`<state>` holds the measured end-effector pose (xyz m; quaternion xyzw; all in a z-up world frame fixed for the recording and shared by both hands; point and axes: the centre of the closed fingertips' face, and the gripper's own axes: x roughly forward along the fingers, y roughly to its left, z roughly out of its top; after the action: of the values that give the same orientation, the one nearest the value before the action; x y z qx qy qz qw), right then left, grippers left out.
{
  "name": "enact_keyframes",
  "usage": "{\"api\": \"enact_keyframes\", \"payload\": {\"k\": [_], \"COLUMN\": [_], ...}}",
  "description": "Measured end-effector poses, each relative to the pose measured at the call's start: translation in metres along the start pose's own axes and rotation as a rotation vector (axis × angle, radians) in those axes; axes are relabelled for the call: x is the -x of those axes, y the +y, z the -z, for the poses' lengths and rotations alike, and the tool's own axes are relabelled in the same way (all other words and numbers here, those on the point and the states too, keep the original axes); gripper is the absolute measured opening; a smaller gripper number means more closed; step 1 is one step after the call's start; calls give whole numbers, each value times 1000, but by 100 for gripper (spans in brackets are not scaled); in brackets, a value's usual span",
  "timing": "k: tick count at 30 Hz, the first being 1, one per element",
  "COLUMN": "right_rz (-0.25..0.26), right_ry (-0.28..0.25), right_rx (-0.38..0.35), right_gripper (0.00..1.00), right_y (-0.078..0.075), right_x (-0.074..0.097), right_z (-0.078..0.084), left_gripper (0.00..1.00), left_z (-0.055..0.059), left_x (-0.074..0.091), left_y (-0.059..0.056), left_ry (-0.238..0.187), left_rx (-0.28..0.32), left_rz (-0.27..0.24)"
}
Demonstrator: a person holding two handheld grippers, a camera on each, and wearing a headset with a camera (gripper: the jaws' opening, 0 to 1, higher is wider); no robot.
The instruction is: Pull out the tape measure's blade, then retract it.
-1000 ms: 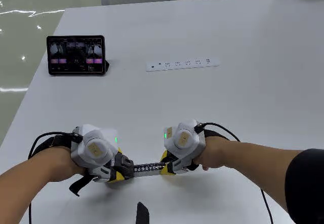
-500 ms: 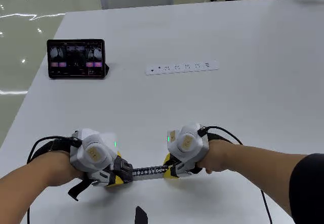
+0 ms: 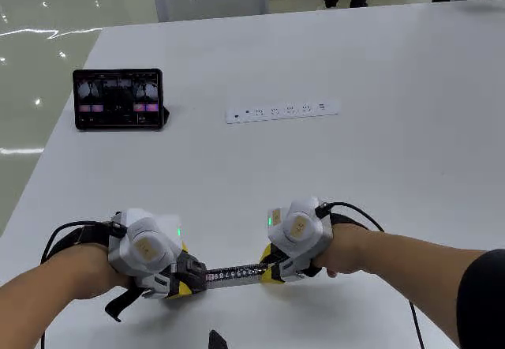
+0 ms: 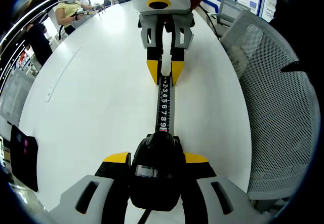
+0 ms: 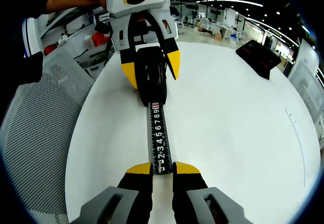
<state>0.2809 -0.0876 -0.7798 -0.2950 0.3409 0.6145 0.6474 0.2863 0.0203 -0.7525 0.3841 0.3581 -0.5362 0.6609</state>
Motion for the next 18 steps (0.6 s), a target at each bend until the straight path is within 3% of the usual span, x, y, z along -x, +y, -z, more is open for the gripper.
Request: {"api": "enact_keyframes", "payload": {"k": [18], "right_rz": [-2], "right_ry": [1], "right_rx": [-11], "right_gripper": [10], "right_y": [1], "right_x": [7], "right_z": [6], "left_gripper": [34], "left_z": [0], "left_x": [-1], "left_y": [-1], "left_ry": [7], "left_rx": [-10], "left_rz": [5]}}
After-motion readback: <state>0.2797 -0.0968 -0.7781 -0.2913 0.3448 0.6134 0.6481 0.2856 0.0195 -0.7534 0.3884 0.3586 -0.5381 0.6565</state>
